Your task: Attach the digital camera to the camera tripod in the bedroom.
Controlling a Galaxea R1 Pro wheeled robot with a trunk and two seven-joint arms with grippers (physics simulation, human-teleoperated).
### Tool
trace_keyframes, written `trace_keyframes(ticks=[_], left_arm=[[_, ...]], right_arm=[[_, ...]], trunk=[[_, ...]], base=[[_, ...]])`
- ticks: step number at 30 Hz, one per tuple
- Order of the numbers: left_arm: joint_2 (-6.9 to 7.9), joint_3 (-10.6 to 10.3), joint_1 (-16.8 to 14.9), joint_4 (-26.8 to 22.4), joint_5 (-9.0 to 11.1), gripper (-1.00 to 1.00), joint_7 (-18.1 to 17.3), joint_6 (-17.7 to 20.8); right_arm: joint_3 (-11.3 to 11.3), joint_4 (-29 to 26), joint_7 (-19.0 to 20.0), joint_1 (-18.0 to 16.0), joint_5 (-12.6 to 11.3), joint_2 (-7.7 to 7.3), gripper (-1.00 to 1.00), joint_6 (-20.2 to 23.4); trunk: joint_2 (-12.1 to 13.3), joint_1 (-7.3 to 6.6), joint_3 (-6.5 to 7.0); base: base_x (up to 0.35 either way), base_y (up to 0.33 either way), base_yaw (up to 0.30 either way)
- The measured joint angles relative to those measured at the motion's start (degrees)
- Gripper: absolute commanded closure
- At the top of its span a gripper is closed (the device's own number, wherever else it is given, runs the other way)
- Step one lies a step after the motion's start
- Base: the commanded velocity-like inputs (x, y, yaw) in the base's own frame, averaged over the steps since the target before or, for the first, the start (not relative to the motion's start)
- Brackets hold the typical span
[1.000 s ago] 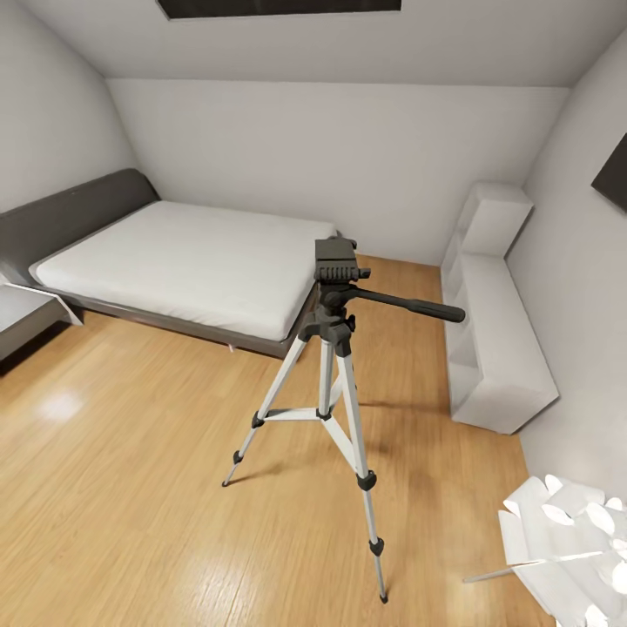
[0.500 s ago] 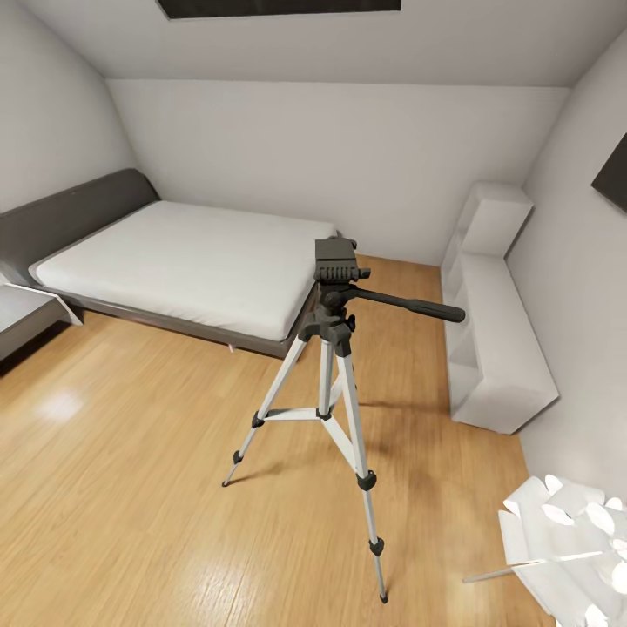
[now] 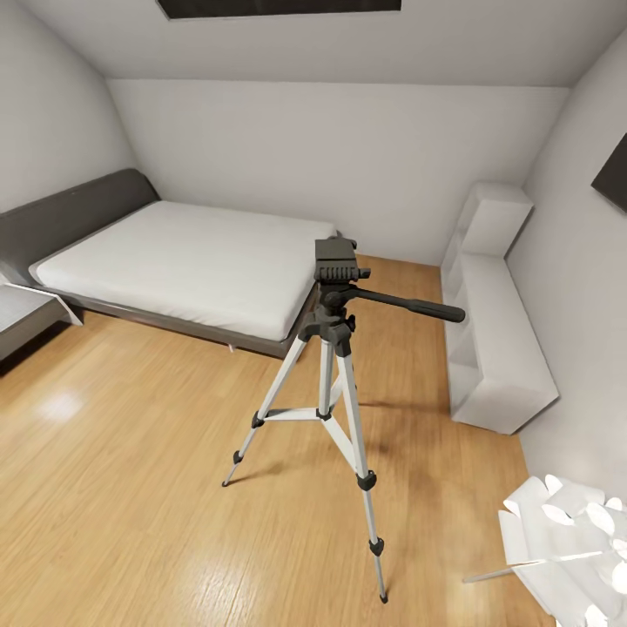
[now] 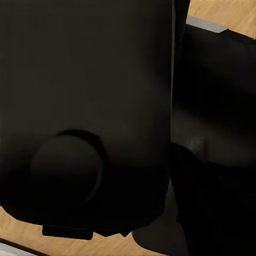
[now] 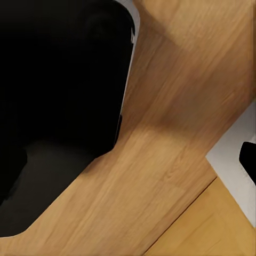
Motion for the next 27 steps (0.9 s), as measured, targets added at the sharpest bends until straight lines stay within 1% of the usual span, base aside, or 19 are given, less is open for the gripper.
trace_keyframes(ticks=[3,5,6,7,8,10,11,12,14,17,18,19,22,23,24,25,27], left_arm=[[0.01,0.0,0.0,0.0,0.0,1.0,0.0,0.0],[0.02,0.0,0.0,0.0,0.0,1.0,0.0,0.0],[0.02,0.0,0.0,0.0,0.0,1.0,0.0,0.0],[0.02,0.0,0.0,0.0,0.0,1.0,0.0,0.0],[0.02,0.0,0.0,0.0,0.0,1.0,0.0,0.0],[0.02,0.0,0.0,0.0,0.0,1.0,0.0,0.0],[0.02,0.0,0.0,0.0,0.0,1.0,0.0,0.0],[0.02,0.0,0.0,0.0,0.0,1.0,0.0,0.0],[0.02,0.0,0.0,0.0,0.0,1.0,0.0,0.0],[0.01,0.0,0.0,0.0,0.0,1.0,0.0,0.0],[0.01,0.0,0.0,0.0,0.0,1.0,0.0,0.0],[0.01,0.0,0.0,0.0,0.0,1.0,0.0,0.0],[0.02,0.0,0.0,0.0,0.0,1.0,0.0,0.0],[0.02,0.0,0.0,0.0,0.0,1.0,0.0,0.0],[0.02,0.0,0.0,0.0,0.0,1.0,0.0,0.0],[0.34,0.0,0.1,-0.2,0.0,1.0,-0.1,0.0],[0.38,-0.1,0.1,-0.2,0.0,1.0,-0.1,0.0]], right_arm=[[0.0,-2.5,0.0,0.0,0.2,-0.11,-1.0,0.3],[0.0,-5.3,0.0,0.0,0.3,-0.22,-1.0,1.5],[0.0,-8.6,0.0,0.0,0.2,-0.29,-1.0,4.0],[0.0,-10.7,-0.1,0.0,0.1,-0.31,-1.0,5.5],[0.0,-14.6,-0.1,-0.1,-0.1,-0.35,-1.0,8.1],[-0.2,-18.6,-0.1,0.0,-0.3,-0.38,-1.0,10.8],[-0.3,-22.0,-0.1,-0.1,-0.4,-0.4,-1.0,13.0],[-0.4,-23.7,-0.1,0.0,-0.4,-0.42,-1.0,14.1],[-0.6,-29.8,0.0,0.0,-0.4,-0.46,-1.0,18.3],[-0.6,-33.4,0.0,0.0,-0.4,-0.45,-1.0,20.9],[-0.6,-35.5,0.0,0.0,-0.4,-0.43,-1.0,22.6],[-0.6,-40.6,0.4,-0.1,-0.3,-0.23,-1.0,26.7],[-0.6,-45.6,1.3,0.0,-0.3,-0.09,-1.0,30.2],[-0.5,-48.4,2.2,0.0,-0.2,-0.08,-1.0,32.3],[-0.5,-50.0,2.8,0.0,-0.2,-0.08,-1.0,33.4],[-0.9,-49.6,2.4,0.3,-0.5,-0.41,-1.0,33.1],[-1.5,-49.1,1.8,0.9,-0.5,-0.98,-1.0,32.5]], trunk=[[0.0,0.0,0.0],[0.0,0.0,0.0],[0.0,0.0,0.01],[0.0,0.0,0.0],[0.0,0.0,0.01],[0.0,0.0,0.0],[0.0,0.0,0.01],[0.0,0.0,0.01],[0.0,0.0,0.01],[0.0,0.0,0.01],[0.0,0.0,0.01],[0.0,0.0,0.01],[0.0,0.0,0.01],[0.0,0.0,0.01],[0.0,0.0,0.01],[0.0,0.0,0.01],[0.0,0.0,0.01]], base=[[0.0,0.0,0.0],[0.0,0.0,0.0],[0.0,0.0,0.0],[0.0,0.0,0.0],[0.0,0.0,0.0],[0.0,0.0,0.0],[0.0,0.0,0.0],[0.0,0.0,0.0],[0.0,0.0,0.0],[0.0,0.0,0.0],[0.0,0.0,0.0],[0.0,0.0,0.0],[0.0,0.0,0.0],[0.0,0.0,0.0],[0.0,0.0,0.0],[0.0,0.0,0.0],[0.0,0.0,0.0]])
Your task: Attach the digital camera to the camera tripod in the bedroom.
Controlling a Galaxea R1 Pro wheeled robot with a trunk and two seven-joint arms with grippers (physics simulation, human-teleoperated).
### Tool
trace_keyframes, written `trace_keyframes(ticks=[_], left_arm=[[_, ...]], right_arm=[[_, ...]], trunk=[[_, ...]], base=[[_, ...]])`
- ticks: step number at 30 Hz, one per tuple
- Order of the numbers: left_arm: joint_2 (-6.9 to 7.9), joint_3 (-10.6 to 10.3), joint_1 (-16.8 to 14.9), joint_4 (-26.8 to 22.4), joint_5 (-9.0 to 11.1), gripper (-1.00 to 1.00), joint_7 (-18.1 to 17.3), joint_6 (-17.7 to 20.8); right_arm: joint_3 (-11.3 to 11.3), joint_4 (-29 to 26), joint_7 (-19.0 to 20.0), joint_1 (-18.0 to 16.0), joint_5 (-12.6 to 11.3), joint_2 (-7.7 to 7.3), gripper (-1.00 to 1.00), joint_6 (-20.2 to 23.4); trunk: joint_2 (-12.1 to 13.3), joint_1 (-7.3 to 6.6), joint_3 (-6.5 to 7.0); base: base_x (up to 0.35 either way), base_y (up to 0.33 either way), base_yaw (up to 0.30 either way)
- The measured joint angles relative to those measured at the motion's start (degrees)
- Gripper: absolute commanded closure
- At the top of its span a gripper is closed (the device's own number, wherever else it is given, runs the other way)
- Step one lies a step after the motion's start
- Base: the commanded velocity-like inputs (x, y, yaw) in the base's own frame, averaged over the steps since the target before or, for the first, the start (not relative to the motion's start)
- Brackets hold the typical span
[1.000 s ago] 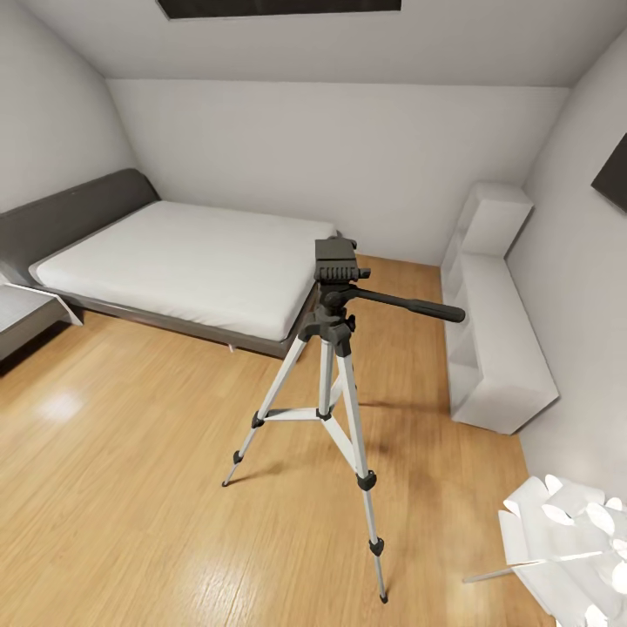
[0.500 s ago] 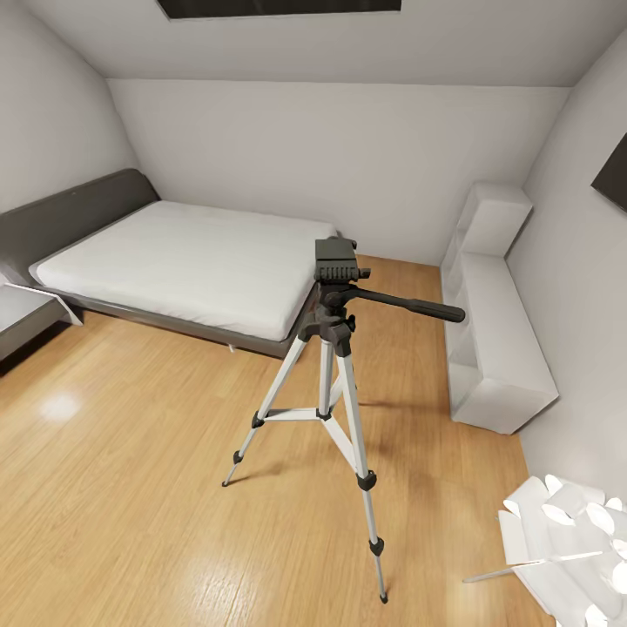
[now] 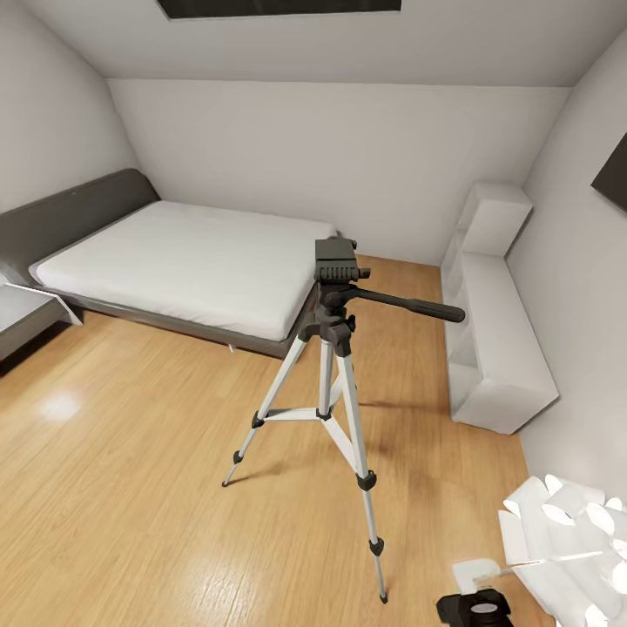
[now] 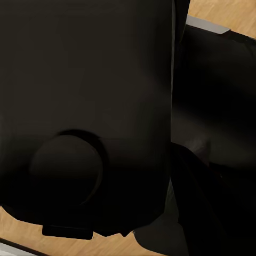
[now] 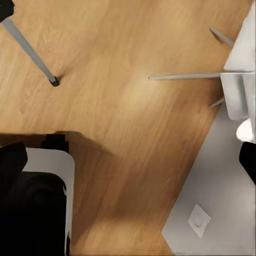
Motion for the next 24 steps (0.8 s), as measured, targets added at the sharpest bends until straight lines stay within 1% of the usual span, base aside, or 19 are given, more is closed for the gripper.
trace_keyframes(ticks=[3,5,12,24], left_arm=[[0.0,0.0,0.0,0.0,0.0,1.0,0.0,0.0],[0.06,0.0,0.0,0.0,0.0,1.0,0.0,0.0],[0.08,0.0,0.0,0.0,0.0,1.0,0.0,0.0],[0.09,0.0,0.0,0.0,0.0,1.0,0.0,0.0]], right_arm=[[-0.2,-0.1,-0.9,0.7,0.0,-0.01,-1.0,-0.2],[-0.1,-0.7,-0.3,0.3,-0.2,0.35,-1.0,-0.1],[-0.2,-3.0,0.7,0.0,-0.2,0.58,-1.0,0.8],[0.1,-6.8,0.7,-0.1,0.3,0.71,-1.0,4.1]], trunk=[[0.0,0.0,0.0],[0.0,0.0,0.0],[0.0,0.0,0.0],[0.0,0.0,0.0]], base=[[0.0,0.0,0.0],[0.0,0.0,0.0],[0.0,0.0,0.0],[0.0,0.0,0.0]])
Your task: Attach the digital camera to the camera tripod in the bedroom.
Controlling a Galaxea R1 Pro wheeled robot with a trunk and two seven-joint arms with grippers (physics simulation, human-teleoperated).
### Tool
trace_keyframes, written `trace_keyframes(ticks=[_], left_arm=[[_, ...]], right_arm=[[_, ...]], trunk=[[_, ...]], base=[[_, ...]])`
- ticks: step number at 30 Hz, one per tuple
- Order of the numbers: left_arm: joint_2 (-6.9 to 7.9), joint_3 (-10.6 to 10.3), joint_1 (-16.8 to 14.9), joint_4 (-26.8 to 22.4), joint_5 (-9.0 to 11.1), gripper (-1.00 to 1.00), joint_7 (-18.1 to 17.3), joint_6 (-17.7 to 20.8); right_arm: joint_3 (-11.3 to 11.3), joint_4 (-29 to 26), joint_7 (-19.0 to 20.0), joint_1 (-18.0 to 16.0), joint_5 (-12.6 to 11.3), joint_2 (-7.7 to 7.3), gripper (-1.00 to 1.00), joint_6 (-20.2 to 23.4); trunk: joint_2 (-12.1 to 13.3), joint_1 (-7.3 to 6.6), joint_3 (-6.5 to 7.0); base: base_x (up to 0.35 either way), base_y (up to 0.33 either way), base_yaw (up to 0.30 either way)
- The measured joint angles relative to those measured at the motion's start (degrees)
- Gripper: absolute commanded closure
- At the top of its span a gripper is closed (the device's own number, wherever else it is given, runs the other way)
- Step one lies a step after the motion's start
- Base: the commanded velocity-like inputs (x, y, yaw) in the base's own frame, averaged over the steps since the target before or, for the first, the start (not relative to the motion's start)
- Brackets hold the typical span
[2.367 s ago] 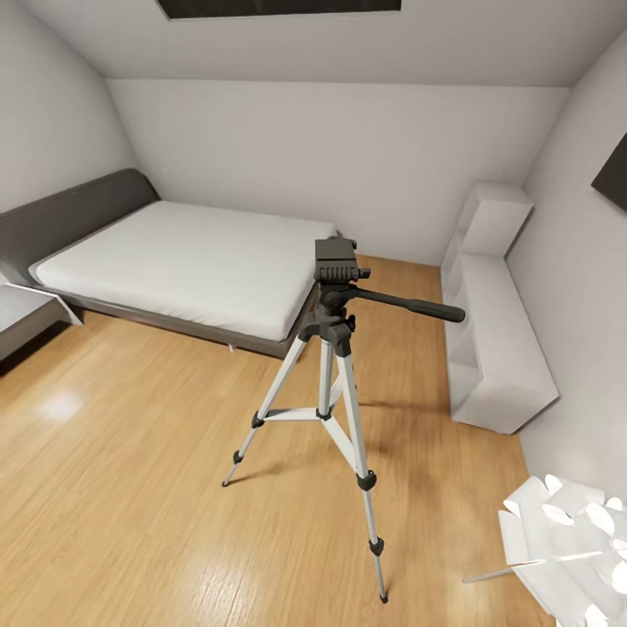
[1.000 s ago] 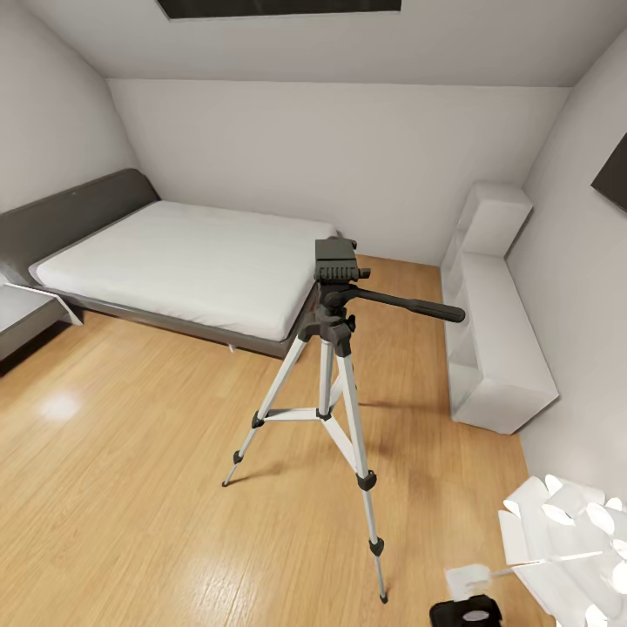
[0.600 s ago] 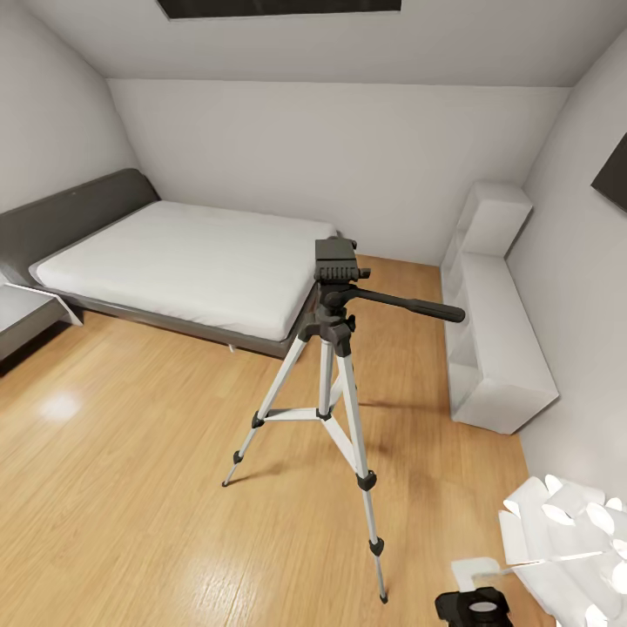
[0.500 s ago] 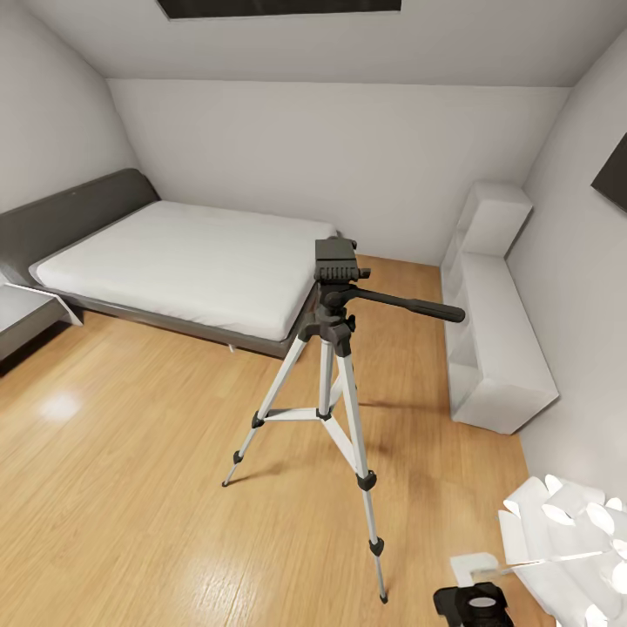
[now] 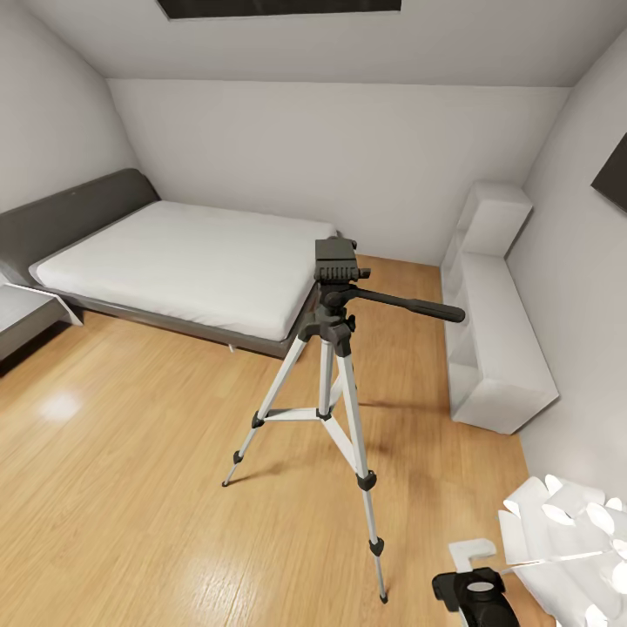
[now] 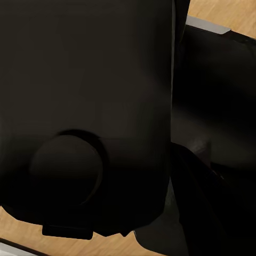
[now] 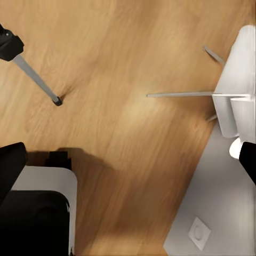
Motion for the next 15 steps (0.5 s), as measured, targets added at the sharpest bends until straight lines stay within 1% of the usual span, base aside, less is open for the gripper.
trace_keyframes(ticks=[7,9,15], left_arm=[[0.0,0.0,0.0,0.0,0.0,1.0,0.0,0.0],[0.0,0.0,0.0,0.0,0.0,1.0,0.0,0.0],[0.0,0.0,0.0,0.0,0.0,1.0,0.0,0.0]], right_arm=[[-0.4,-2.3,-1.5,0.0,0.3,0.12,-1.0,-0.5],[-0.4,-2.9,-2.2,0.0,0.1,0.13,-1.0,-1.2],[-0.1,-4.8,-4.1,0.0,-0.3,0.12,-1.0,-0.8]], trunk=[[0.0,0.0,0.0],[0.0,0.0,0.0],[0.0,0.0,0.0]], base=[[0.0,0.0,0.0],[0.0,0.0,0.0],[0.0,0.0,0.0]])
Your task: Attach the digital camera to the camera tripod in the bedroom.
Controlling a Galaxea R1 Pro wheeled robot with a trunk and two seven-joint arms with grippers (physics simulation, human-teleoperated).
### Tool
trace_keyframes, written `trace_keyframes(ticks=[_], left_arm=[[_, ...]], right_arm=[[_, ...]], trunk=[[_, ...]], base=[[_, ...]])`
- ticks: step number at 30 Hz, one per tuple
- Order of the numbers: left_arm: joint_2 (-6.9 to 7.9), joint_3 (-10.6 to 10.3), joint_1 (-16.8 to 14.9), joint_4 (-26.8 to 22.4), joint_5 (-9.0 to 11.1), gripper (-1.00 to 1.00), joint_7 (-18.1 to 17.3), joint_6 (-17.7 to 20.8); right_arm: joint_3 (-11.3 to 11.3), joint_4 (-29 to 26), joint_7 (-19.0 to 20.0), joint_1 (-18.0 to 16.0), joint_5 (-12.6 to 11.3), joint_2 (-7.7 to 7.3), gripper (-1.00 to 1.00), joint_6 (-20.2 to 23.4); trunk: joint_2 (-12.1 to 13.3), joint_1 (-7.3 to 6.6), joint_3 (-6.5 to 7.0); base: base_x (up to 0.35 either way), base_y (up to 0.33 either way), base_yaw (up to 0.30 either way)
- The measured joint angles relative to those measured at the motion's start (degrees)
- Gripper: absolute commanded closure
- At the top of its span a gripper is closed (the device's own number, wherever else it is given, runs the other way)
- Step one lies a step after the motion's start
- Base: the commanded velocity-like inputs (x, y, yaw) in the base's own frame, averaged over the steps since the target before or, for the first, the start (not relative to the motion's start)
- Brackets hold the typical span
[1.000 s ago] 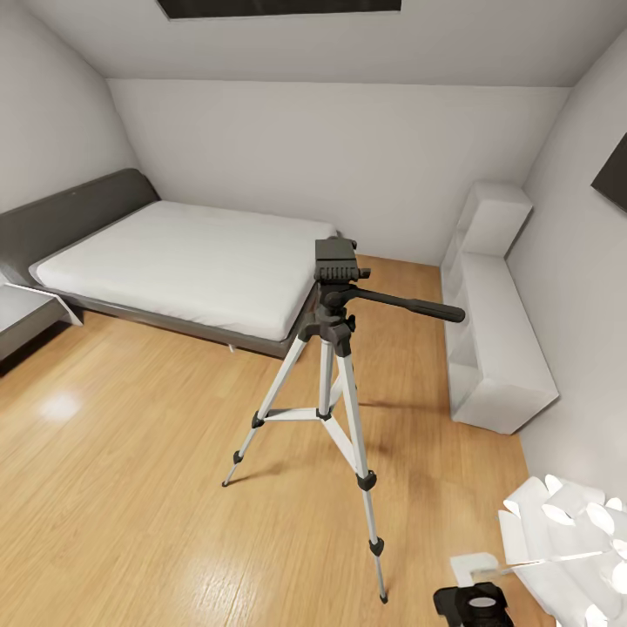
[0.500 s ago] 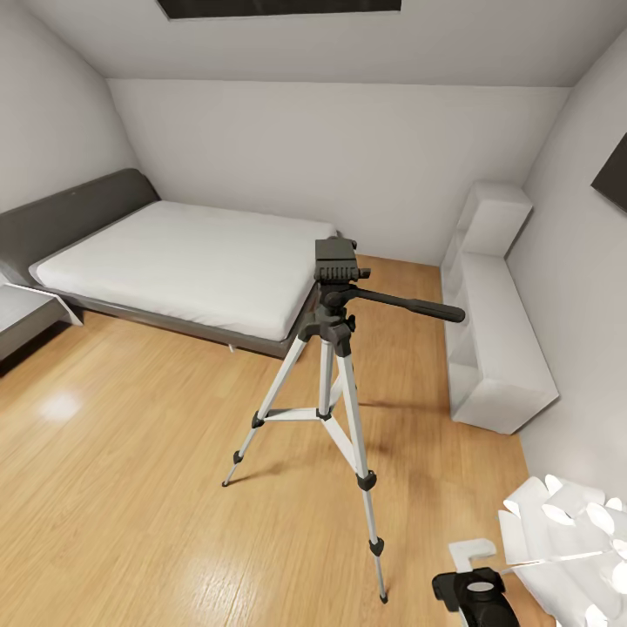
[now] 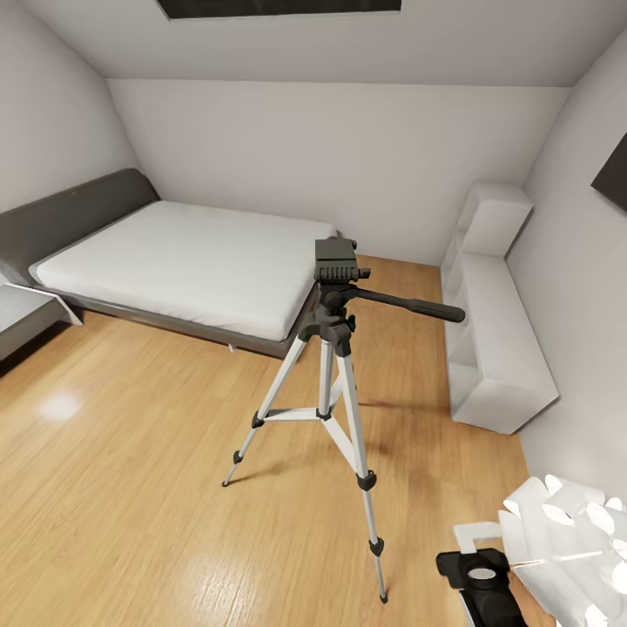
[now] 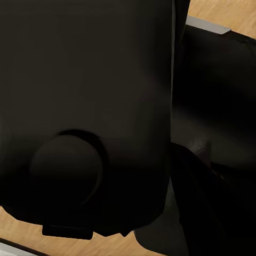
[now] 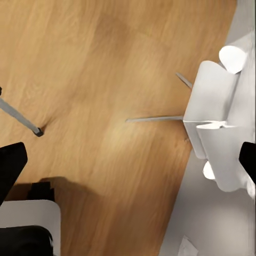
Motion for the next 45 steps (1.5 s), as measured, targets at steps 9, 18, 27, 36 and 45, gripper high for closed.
trace_keyframes(ticks=[9,18,27,36,45], left_arm=[[0.0,0.0,0.0,0.0,0.0,1.0,0.0,0.0],[0.0,0.0,0.0,0.0,0.0,1.0,0.0,0.0],[0.0,0.0,0.0,0.0,0.0,1.0,0.1,-0.1],[0.0,0.0,0.0,0.0,0.0,1.0,0.1,-0.1],[0.0,0.0,0.0,0.0,0.0,1.0,0.1,-0.1]], right_arm=[[0.3,-15.1,-2.7,-1.0,-0.1,-0.24,-1.0,5.5],[0.3,-18.9,0.2,-7.9,0.1,-0.28,-1.0,14.3],[0.2,-19.2,0.7,-13.9,0.1,-0.22,-1.0,18.7],[0.2,-18.6,1.2,-18.7,0.0,-0.24,-1.0,21.3],[0.3,-19.6,9.5,-20.1,-0.2,-0.76,-1.0,25.5]], trunk=[[0.0,0.0,0.0],[0.0,0.0,0.0],[0.0,0.0,0.0],[0.0,0.0,0.0],[0.0,0.0,0.0]], base=[[0.0,0.0,0.0],[0.0,0.0,0.0],[0.0,0.0,0.0],[0.0,0.0,0.0],[0.0,0.0,0.0]])
